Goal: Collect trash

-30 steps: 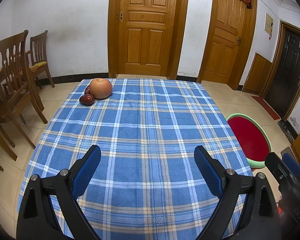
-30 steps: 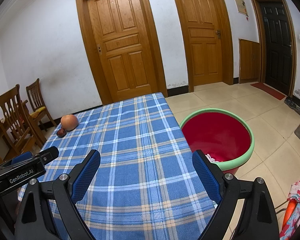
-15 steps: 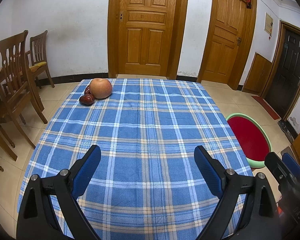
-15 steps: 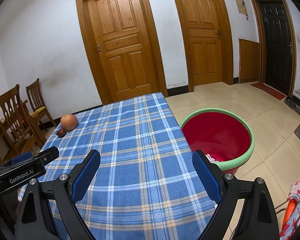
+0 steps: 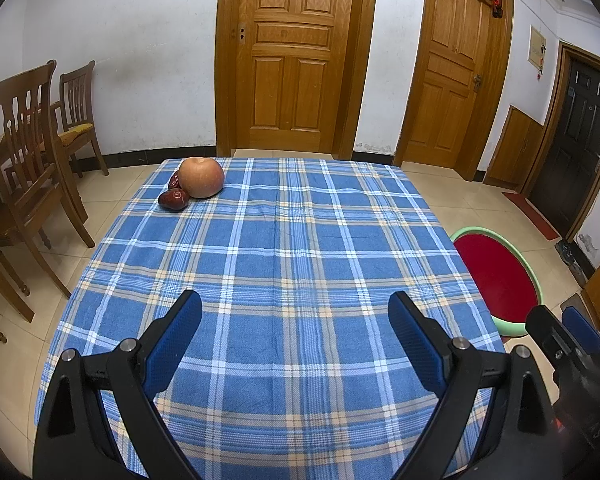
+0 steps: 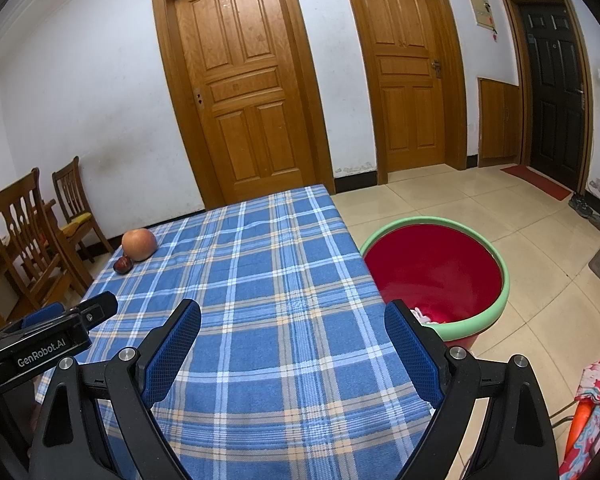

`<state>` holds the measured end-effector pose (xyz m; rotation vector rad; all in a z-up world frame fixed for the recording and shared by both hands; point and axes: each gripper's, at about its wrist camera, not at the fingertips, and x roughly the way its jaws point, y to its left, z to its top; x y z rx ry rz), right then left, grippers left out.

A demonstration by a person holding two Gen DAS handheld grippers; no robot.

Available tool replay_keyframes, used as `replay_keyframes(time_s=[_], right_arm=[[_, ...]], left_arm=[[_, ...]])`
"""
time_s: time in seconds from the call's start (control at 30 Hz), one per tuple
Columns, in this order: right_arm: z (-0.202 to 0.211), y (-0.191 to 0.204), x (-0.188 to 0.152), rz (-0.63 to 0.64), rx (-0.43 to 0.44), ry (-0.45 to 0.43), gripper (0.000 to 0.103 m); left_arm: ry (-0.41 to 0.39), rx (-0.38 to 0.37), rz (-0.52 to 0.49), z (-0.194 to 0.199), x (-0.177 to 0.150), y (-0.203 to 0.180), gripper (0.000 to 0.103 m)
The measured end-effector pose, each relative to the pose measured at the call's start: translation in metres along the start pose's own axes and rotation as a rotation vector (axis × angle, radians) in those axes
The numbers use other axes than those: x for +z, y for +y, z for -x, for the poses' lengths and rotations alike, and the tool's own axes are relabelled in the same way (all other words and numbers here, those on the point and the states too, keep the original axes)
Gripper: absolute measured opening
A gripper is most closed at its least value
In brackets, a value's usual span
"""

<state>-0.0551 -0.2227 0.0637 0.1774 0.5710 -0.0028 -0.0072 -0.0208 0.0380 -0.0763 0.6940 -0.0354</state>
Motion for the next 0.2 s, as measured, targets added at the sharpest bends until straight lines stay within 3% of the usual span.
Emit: replay_keyframes(time_s=[0.2], right_arm=[[-0.0011, 0.0010, -0.0017, -0.001, 0.000, 0.003, 0.093]], left_arm=[[0.004, 0.002, 0.002, -0.0003, -0.0004, -0.0015, 0.093]])
